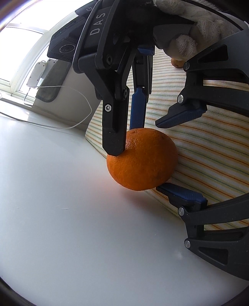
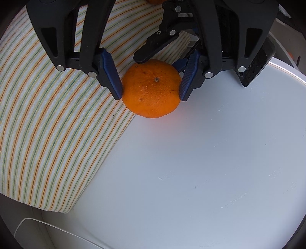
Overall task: Organize fruits
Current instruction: 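Close the right tool around the second large orange and lift it, then carry the orange with the right tool over the plate beside the first orange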
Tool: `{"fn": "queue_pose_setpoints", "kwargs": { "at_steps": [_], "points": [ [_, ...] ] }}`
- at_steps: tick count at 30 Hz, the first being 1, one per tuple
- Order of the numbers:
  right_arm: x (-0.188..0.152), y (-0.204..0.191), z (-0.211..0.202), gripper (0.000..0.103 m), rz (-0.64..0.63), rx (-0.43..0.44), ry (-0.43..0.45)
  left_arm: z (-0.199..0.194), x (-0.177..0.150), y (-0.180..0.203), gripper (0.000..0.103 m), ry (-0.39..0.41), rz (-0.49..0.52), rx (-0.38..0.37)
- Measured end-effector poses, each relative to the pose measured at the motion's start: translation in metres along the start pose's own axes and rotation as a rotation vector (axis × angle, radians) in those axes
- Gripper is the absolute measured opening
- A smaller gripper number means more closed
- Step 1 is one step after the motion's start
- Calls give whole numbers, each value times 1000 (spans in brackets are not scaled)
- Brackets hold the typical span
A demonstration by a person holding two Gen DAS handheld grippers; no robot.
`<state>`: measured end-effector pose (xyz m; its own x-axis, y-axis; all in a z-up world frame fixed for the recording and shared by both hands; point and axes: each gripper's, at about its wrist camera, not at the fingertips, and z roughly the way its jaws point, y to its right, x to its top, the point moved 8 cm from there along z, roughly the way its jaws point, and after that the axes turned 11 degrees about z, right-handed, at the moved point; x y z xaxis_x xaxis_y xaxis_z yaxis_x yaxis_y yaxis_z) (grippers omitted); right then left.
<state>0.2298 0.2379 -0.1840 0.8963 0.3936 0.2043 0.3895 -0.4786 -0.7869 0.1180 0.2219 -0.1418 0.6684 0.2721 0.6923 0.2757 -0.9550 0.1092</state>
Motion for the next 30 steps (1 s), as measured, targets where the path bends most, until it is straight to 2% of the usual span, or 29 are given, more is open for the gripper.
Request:
{"fn": "queue_pose_setpoints", "kwargs": {
  "at_steps": [18,30],
  "points": [
    [-24,-14,-65,65,-35,-5,77,-43,3,39,58,80,62,-28],
    [-60,-18,-132,65,-29,-36,172,-72,-1,94,58,115,133,-104]
  ]
}}
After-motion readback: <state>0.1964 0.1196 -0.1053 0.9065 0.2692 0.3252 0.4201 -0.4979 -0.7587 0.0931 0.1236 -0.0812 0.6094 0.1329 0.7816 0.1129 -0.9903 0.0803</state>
